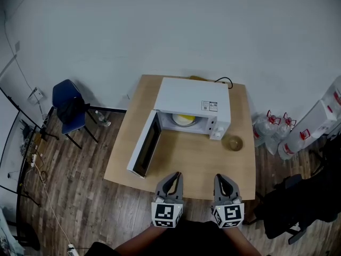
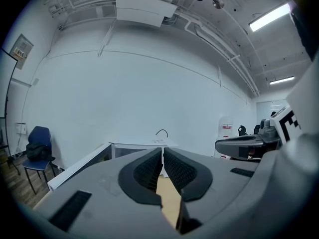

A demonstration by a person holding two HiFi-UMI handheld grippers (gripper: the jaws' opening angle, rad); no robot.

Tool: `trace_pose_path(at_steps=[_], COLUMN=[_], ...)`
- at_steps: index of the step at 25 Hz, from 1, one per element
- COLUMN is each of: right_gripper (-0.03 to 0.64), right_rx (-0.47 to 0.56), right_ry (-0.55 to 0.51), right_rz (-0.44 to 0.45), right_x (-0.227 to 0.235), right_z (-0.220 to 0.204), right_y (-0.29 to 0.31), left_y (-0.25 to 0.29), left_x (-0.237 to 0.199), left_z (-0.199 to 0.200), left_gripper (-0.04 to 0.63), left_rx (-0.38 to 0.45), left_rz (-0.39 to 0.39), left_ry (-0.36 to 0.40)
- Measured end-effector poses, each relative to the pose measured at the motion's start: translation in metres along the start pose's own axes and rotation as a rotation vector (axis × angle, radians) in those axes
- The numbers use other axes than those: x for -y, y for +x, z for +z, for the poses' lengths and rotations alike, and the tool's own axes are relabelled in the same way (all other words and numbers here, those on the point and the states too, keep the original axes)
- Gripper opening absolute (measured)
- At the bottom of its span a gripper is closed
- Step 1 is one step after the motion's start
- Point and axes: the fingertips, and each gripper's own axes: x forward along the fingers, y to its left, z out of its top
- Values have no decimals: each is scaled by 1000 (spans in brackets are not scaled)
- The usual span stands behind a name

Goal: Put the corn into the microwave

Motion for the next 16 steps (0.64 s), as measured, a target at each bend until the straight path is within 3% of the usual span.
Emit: trace_pose_path(at_steps=[7, 16], right_gripper=[60, 60], right_rx=[2, -7], right_ry=[4, -2], right_rz=[-4, -77], right_x=[4, 13], right_z=[-1, -1], right_y=[-6, 4], left_y=[2, 19], left_x=[6, 1], left_z=[-7, -3], left_gripper=[23, 25], left_rx=[-9, -1], left_rz=[-18, -56], left_ry=[-13, -9])
